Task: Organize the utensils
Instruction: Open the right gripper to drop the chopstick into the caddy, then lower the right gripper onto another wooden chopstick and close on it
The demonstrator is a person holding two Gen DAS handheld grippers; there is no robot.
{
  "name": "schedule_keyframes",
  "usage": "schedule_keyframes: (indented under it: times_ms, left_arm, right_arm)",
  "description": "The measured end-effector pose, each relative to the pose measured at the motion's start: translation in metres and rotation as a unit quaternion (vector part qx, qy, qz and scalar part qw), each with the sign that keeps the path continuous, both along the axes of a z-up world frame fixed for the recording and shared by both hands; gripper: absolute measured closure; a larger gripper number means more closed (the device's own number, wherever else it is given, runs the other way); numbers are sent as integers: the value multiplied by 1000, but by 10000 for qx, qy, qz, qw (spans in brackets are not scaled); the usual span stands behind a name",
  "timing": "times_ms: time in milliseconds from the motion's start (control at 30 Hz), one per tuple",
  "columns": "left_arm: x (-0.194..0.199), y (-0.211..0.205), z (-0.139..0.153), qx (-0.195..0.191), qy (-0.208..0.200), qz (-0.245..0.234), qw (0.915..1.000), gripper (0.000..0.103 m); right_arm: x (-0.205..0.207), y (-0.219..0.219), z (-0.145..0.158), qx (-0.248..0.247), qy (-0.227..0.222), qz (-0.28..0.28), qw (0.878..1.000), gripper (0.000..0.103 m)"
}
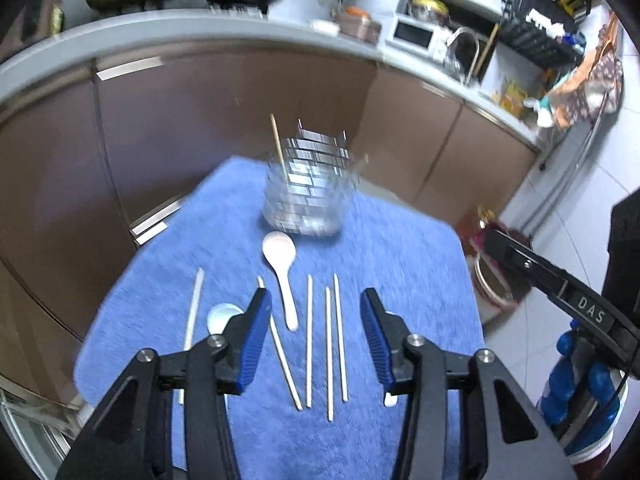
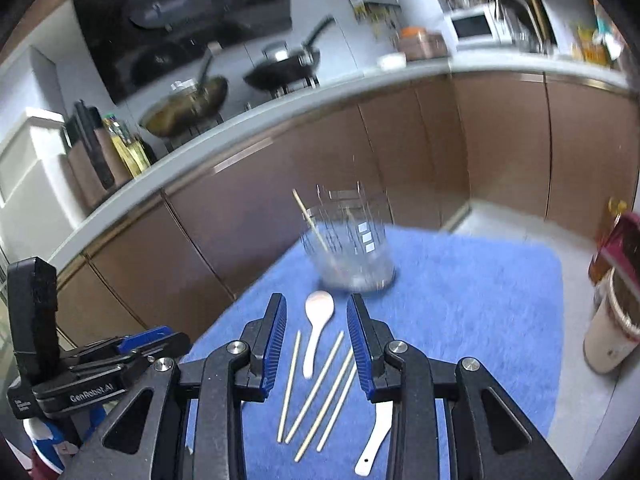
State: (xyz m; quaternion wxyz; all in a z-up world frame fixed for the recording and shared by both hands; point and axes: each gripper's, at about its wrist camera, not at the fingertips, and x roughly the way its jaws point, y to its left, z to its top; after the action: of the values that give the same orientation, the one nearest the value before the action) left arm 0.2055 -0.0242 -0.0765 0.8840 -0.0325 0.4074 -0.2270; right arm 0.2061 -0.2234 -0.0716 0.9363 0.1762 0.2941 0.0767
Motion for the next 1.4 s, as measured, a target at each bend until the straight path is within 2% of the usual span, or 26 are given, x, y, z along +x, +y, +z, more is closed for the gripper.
schedule_keyframes:
  times_ms: [267,600,967,1333,1400]
  left_arm:
    - [39,-30,-46,172,683,-331,9970,70]
    - [86,-63,-96,473,1274,-538,9893,75]
    - [123,-87,-136,852,1662,-620,9804,76]
    - [134,-95,-155,990,1784,-722,9763,76]
    - [136,-96,-158,987,1809,-733,9758,80]
  right_arm:
    - [41,-11,-48,301,909,300,9950,83]
    - [82,-14,-97,445,1661,486,9839,88]
    - [119,-13,-133,396,2206,542,9730,87]
    - [145,-8,-157,312,2589,582,9636,87]
    - [149,-6,-160,247,2655,582,9620,87]
